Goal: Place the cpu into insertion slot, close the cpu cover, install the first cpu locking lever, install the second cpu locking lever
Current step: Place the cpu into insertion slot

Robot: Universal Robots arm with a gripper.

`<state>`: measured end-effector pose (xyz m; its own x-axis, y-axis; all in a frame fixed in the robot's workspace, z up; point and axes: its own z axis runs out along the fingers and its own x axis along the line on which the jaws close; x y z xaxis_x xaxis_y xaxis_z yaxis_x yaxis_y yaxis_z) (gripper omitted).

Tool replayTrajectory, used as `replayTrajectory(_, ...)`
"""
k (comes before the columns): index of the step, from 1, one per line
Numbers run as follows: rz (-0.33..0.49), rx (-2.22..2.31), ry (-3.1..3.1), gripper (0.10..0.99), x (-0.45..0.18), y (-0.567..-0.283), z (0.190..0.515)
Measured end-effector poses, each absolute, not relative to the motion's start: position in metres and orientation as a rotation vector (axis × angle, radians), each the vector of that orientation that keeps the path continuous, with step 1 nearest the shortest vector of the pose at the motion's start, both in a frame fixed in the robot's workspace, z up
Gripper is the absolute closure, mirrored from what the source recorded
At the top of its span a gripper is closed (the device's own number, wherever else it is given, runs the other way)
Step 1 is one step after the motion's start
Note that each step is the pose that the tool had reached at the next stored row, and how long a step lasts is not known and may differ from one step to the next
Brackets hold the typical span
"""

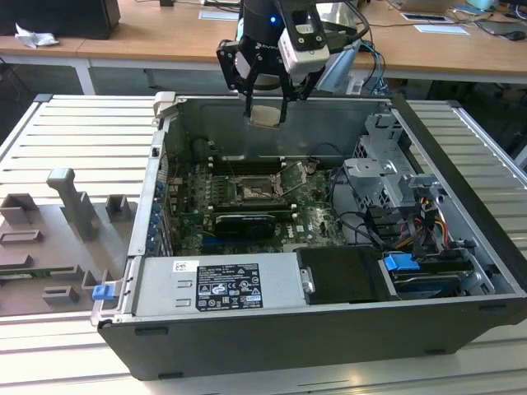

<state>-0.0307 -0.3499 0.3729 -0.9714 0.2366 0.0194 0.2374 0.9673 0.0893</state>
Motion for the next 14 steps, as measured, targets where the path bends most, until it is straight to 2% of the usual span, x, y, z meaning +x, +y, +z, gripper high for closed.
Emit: replayTrajectory(14,-0.143,-0.468,-3.097,0.549,-0.0307,-0.3499,0.3728)
